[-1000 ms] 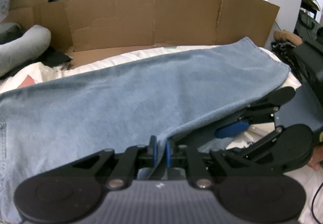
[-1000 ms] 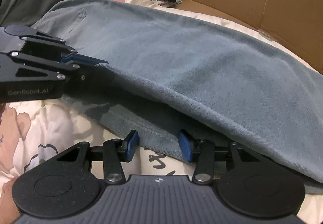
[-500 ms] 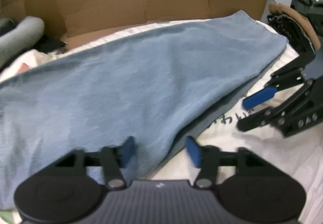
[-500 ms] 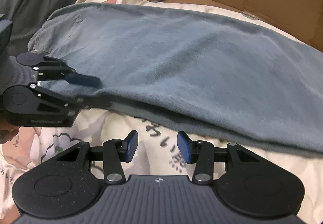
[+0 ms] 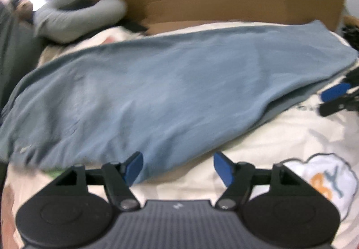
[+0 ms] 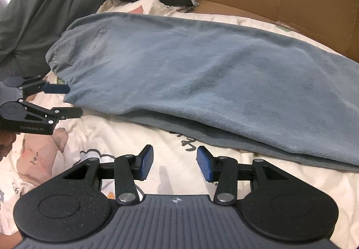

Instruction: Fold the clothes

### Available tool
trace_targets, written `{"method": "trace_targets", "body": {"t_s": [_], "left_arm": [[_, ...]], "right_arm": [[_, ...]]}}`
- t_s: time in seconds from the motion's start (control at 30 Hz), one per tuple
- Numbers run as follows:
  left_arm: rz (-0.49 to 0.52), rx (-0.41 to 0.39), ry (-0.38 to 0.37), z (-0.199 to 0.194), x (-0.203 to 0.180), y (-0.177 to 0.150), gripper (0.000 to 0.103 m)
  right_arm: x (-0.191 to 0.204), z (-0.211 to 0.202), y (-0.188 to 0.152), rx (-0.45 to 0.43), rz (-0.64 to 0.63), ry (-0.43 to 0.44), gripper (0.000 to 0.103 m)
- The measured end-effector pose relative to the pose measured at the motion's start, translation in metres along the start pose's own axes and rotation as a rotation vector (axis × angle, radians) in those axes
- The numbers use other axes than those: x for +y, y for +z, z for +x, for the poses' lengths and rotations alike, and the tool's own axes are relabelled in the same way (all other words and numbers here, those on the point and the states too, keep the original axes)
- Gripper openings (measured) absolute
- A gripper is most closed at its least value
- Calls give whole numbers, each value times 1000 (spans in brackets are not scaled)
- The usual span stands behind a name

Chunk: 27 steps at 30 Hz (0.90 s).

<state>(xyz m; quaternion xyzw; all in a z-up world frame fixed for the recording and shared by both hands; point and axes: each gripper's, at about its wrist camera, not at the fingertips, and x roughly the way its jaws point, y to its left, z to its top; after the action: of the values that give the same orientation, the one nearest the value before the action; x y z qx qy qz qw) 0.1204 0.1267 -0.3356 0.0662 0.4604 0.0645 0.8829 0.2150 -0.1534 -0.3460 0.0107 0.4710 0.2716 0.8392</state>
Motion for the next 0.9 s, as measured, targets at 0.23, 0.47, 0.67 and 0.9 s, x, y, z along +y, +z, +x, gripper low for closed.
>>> {"method": "trace_targets", "body": {"t_s": [0.23, 0.47, 0.67, 0.9], "left_arm": [[-97, 65, 66, 23, 19, -14, 72], [-284, 10, 25, 29, 43, -14, 72], [-414, -95, -3, 10, 69, 2, 72], [-548, -59, -17, 31, 74, 3, 72]], "right_arm": [[-2, 5, -2, 17, 16, 1, 51], [-2, 12, -4, 34, 11, 7, 51], [0, 20, -5, 52, 8, 5, 51], [2, 20, -8, 62, 1, 11, 51]]}}
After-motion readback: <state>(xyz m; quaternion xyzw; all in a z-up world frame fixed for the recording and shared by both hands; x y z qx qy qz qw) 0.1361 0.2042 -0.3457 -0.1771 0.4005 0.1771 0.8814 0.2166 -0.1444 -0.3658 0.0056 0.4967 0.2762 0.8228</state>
